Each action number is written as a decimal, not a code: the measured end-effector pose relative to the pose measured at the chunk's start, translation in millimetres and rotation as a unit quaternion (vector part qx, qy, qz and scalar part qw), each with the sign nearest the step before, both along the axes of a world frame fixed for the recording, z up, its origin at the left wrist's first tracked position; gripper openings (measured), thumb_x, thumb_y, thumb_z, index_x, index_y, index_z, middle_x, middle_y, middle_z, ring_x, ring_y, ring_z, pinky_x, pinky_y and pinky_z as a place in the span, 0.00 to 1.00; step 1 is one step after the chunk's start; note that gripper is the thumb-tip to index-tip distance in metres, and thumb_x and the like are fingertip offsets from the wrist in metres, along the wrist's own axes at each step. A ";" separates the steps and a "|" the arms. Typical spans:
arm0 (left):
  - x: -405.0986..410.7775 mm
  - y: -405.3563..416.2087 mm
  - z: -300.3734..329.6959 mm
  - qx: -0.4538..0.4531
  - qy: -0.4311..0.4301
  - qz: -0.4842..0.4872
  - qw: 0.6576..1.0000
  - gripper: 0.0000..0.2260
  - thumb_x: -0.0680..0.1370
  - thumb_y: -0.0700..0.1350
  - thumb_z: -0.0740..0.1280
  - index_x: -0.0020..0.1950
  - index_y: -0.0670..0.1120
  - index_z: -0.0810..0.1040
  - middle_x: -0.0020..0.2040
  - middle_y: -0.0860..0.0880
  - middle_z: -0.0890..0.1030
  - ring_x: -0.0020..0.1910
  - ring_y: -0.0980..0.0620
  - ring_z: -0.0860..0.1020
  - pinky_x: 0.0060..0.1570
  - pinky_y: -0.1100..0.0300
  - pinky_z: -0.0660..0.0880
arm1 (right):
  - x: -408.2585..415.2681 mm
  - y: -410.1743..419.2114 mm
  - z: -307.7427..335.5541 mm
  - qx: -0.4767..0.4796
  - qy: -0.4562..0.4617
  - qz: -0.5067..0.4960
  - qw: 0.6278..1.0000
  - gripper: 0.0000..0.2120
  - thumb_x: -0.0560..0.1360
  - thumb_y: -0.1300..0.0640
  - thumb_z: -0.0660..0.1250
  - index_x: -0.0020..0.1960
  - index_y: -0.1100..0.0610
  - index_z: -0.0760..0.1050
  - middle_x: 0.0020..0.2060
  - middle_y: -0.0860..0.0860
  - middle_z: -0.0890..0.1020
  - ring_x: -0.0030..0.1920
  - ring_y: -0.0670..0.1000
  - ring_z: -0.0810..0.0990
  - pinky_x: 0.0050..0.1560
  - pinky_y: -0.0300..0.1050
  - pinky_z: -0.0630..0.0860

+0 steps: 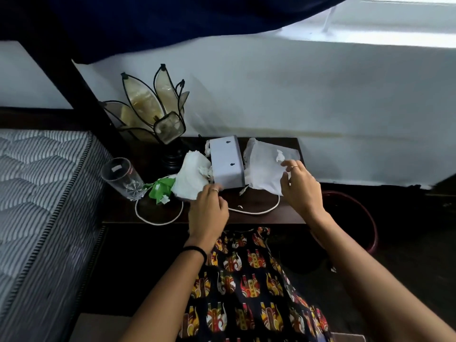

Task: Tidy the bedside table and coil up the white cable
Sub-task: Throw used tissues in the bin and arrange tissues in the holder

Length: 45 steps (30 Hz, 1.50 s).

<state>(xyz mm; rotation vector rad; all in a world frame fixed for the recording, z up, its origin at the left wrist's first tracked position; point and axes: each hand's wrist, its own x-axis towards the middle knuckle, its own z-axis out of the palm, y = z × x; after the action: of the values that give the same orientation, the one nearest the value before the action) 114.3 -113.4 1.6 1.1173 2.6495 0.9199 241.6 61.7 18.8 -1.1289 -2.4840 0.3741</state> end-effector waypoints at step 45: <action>14.0 29.3 -56.0 -0.383 0.175 -0.166 0.892 0.02 0.77 0.40 0.65 0.47 0.45 0.78 0.48 0.45 0.81 0.47 0.45 0.81 0.40 0.54 0.75 | 122.1 97.9 -110.2 -0.182 0.051 -0.304 0.934 0.11 0.74 0.65 0.65 0.52 0.67 0.81 0.49 0.66 0.83 0.55 0.63 0.80 0.58 0.48 0.73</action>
<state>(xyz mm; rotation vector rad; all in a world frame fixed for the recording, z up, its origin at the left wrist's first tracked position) 128.3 -84.2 -54.3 1.4977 2.5124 -0.4124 363.7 159.6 -91.4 -1.8893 -1.8795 0.6943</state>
